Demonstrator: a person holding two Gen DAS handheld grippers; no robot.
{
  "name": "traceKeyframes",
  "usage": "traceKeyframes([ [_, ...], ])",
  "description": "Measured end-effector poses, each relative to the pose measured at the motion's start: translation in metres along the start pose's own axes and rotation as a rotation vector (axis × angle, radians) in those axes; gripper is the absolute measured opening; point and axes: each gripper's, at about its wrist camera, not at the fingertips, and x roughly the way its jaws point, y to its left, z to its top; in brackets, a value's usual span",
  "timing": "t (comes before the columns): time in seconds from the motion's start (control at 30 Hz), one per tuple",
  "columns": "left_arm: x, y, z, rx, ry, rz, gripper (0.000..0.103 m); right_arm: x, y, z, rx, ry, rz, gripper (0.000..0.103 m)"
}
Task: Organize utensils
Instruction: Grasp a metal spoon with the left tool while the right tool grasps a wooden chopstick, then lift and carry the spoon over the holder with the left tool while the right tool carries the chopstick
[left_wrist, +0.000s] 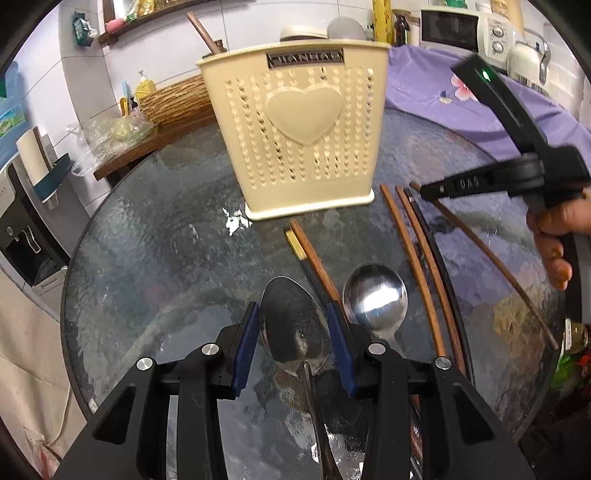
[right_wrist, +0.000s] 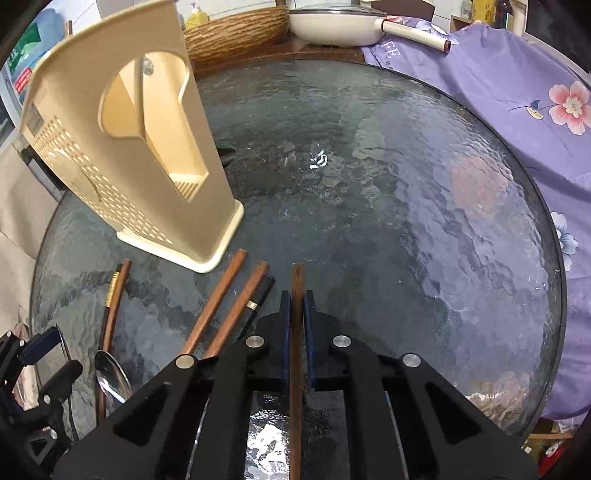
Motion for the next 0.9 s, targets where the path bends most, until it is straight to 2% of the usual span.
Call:
traceKeyframes([
  [0.17,-0.013,0.013,0.011,-0.062,-0.069,-0.027,0.037,-0.024,0.001,0.001,-0.009,-0.088,0.042,0.007],
  [0.63,-0.074,0.026,0.046,-0.108,-0.259,-0.042,0.034,-0.149,0.015,0.003,-0.125,-0.37,0.17,0.007],
  [0.9,-0.089,0.022,0.061,-0.102,-0.3,-0.069,0.033,-0.194,0.021,-0.003,-0.178,-0.433,0.205,0.007],
])
